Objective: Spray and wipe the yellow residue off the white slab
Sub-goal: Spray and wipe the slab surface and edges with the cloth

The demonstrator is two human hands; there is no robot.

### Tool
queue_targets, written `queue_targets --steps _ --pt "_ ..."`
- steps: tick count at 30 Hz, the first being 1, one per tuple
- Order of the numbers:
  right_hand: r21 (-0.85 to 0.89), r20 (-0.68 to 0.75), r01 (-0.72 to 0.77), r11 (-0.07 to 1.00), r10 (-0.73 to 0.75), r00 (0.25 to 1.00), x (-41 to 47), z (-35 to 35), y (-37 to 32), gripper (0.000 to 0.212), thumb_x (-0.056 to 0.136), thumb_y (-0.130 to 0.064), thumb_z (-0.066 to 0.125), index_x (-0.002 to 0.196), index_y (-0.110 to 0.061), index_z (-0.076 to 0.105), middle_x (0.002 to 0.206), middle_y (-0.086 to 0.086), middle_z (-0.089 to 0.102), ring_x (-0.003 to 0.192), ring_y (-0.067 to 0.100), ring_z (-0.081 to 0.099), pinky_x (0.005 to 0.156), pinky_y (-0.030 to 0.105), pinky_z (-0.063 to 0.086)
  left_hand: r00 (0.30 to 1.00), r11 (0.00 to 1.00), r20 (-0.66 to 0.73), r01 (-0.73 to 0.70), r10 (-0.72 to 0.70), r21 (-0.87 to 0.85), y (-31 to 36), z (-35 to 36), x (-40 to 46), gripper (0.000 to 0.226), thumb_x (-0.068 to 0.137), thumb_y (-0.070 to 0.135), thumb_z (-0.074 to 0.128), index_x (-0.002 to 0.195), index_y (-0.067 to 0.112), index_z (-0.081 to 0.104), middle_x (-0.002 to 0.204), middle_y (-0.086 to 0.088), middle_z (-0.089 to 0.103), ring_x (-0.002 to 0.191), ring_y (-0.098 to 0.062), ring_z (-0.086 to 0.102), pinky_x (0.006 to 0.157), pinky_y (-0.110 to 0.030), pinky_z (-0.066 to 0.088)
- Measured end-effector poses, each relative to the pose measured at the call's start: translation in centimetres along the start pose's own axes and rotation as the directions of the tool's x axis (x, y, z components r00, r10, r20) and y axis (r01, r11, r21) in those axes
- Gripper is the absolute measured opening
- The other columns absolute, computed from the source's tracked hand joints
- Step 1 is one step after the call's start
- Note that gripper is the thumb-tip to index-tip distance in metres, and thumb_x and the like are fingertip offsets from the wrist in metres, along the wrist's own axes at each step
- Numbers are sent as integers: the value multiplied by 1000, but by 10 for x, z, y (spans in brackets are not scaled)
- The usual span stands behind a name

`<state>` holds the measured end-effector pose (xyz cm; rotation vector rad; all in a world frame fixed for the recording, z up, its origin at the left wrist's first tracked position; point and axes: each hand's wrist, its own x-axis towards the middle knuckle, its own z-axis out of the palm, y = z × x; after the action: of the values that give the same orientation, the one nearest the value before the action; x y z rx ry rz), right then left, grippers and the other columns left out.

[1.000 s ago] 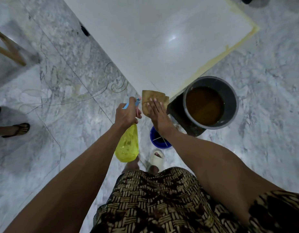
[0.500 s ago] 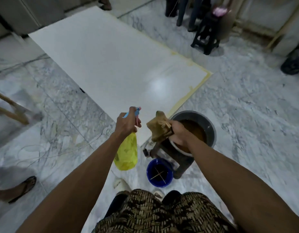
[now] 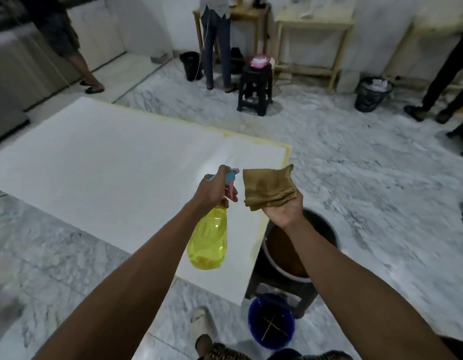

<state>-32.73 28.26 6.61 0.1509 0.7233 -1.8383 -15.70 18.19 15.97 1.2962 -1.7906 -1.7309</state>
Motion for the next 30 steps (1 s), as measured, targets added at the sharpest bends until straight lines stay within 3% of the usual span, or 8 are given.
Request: queue_targets --steps 2,7,12,15,22,26,28,30 --pt "0 7 26 1000 -26 1000 9 10 16 59 101 -48 35 146 -11 48 146 19 52 136 39 46 116 55 31 999 1000 51 18 -20 24 -1 -11 18 43 101 49 41 105 26 77 80 -22 71 71 -33 69 58 -33 50" --pt "75 -50 115 991 -111 993 34 39 47 57 102 -49 36 136 -9 57 142 20 55 127 38 55 110 50 42 990 993 122 63 -75 103 -3 -43 64 88 67 71 48 114 1 74 110 -33 70 60 -30 66 57 -36 52" --pt "85 -62 133 987 -128 990 44 59 64 61 101 -54 41 138 -7 54 142 21 54 128 38 54 112 49 40 980 983 181 46 -79 180 5 -59 80 67 92 56 50 111 -5 68 88 -12 57 35 -16 54 43 -24 44" --pt "88 -69 148 985 -143 987 53 63 65 68 98 -57 47 144 -8 49 145 20 52 135 36 48 112 49 41 976 982 197 61 -97 180 9 -59 90 74 83 60 51 115 -4 68 91 -11 58 35 -14 55 40 -21 43" --pt "-5 -88 164 987 -163 983 69 64 58 64 100 -59 41 128 -4 59 136 20 58 126 36 56 110 49 43 971 970 203 79 -128 232 10 -42 118 43 99 49 54 96 7 61 86 -7 63 59 -27 62 61 -33 51" --pt "-7 -115 191 982 -191 975 88 62 46 60 97 -59 48 124 -7 60 133 20 59 125 36 56 115 50 33 971 951 189 83 -143 297 13 -32 139 40 98 48 53 80 12 58 58 -6 64 62 -30 63 75 -42 60" --pt "39 -127 198 979 -192 973 103 58 35 60 96 -57 51 126 -6 60 140 20 56 135 37 49 117 52 32 964 950 208 98 -164 297 17 -25 156 41 98 48 53 81 11 57 46 0 62 61 -31 61 73 -40 57" --pt "13 -194 218 976 -212 958 123 52 22 65 96 -56 51 135 -4 55 145 20 52 137 38 47 116 54 33 966 956 196 114 -170 270 19 -16 179 41 98 49 54 88 10 59 59 -4 67 56 -30 62 65 -34 52"
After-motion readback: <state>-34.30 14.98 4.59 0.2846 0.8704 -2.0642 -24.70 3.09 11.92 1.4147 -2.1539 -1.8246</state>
